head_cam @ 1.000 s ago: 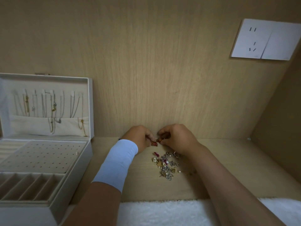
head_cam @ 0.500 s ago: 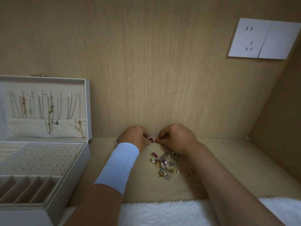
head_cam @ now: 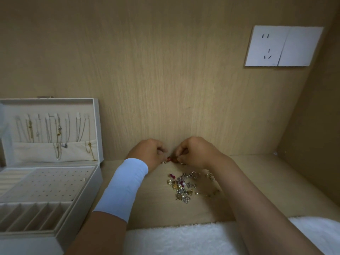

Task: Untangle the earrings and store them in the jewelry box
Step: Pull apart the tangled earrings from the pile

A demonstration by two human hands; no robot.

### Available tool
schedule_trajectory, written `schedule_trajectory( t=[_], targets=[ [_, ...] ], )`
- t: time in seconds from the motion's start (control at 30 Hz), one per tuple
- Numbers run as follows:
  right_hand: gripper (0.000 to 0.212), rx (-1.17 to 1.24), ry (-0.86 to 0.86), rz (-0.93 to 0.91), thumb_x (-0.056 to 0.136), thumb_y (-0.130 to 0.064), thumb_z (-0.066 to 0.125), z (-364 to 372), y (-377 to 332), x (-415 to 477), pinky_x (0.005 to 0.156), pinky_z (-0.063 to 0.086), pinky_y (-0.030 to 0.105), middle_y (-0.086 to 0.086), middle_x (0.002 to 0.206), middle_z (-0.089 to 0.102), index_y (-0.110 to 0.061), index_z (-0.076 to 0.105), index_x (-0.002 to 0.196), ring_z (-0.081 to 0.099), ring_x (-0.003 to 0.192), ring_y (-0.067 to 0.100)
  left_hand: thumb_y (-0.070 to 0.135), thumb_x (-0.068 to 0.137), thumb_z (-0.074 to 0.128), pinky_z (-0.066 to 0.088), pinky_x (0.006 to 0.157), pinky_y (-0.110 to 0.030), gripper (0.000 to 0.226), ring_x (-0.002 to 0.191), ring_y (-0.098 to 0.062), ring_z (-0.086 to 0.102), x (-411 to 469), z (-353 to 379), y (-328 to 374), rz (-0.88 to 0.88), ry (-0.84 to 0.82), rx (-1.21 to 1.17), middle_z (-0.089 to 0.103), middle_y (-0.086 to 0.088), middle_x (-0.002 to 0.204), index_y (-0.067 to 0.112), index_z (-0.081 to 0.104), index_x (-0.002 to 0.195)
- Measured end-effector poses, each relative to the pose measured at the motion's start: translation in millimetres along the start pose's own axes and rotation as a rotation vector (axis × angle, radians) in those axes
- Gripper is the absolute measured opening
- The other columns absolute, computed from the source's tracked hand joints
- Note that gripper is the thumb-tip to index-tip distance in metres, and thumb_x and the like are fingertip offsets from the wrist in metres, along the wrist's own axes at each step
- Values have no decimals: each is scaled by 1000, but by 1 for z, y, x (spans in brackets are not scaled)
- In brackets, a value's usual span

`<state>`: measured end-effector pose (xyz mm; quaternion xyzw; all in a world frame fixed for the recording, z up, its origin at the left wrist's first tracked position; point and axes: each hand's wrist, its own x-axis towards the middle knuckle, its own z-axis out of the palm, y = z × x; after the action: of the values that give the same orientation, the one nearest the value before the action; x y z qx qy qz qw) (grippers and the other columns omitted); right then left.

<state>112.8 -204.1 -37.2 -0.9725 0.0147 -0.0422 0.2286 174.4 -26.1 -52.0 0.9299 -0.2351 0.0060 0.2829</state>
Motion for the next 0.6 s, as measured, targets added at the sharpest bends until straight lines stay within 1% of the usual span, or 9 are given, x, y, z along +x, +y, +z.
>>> schedule_trajectory(
  t=[0.03,0.1,0.17,0.2,0.3,0.37,0.47,0.53,0.6],
  targets=[
    [13,16,-46,-14,83,-20,76,-5,-2,-2,86,56,30,-18,84,70,-33,75,81,66,87,3,27,84,67,52,91,-29,15,90,-7,65,-3,-4,1,19,-13,-25,72,14,94,31,74,97],
    [14,30,-157,-42,83,-16,76,-14,-6,-8,82,54,24,-18,79,68,-29,78,85,63,81,-1,24,86,68,49,90,-25,15,87,-4,63,-12,-7,4,67,-44,-42,71,17,92,32,75,96],
    [14,27,-256,-58,82,-13,78,-20,-10,-14,78,53,21,-17,76,68,-27,79,88,62,76,-2,23,89,66,46,88,-22,18,87,-1,61,-22,-3,4,123,-86,-17,66,21,92,36,75,99],
    [15,16,-292,-62,81,-13,79,-21,-13,-15,81,54,22,-16,76,69,-26,79,87,63,77,-2,24,91,65,45,89,-22,21,90,-3,60,-27,1,3,158,-105,19,64,21,94,36,75,103],
    [18,-17,-377,-42,75,-12,84,-18,-18,-18,89,54,26,-16,80,72,-26,79,86,66,86,3,25,92,61,47,95,-32,27,102,-12,60,-38,12,-5,263,-122,105,64,11,105,42,71,111],
    [21,-39,-430,-29,73,-11,86,-15,-20,-18,86,53,25,-16,79,72,-27,79,85,66,86,5,25,90,62,47,95,-34,29,102,-10,60,-42,16,-9,283,-128,98,65,14,106,45,70,110],
    [23,-77,-461,-23,71,-12,87,-13,-19,-19,82,52,25,-15,75,71,-30,77,79,65,82,6,25,87,68,49,91,-34,22,92,-8,61,-43,20,-7,264,-124,69,66,13,98,38,75,104],
    [21,-89,-450,-14,69,-14,89,-12,-19,-19,80,54,27,-11,76,72,-29,77,78,66,81,7,27,84,72,51,86,-33,15,85,-7,62,-41,21,-5,230,-110,53,67,13,91,36,75,94],
    [20,-121,-440,-3,67,-17,90,-11,-19,-19,82,56,31,-7,81,74,-27,78,80,69,85,11,30,79,76,53,81,-30,8,78,-3,61,-40,22,-5,204,-105,44,65,16,82,35,74,85]
  ],
)
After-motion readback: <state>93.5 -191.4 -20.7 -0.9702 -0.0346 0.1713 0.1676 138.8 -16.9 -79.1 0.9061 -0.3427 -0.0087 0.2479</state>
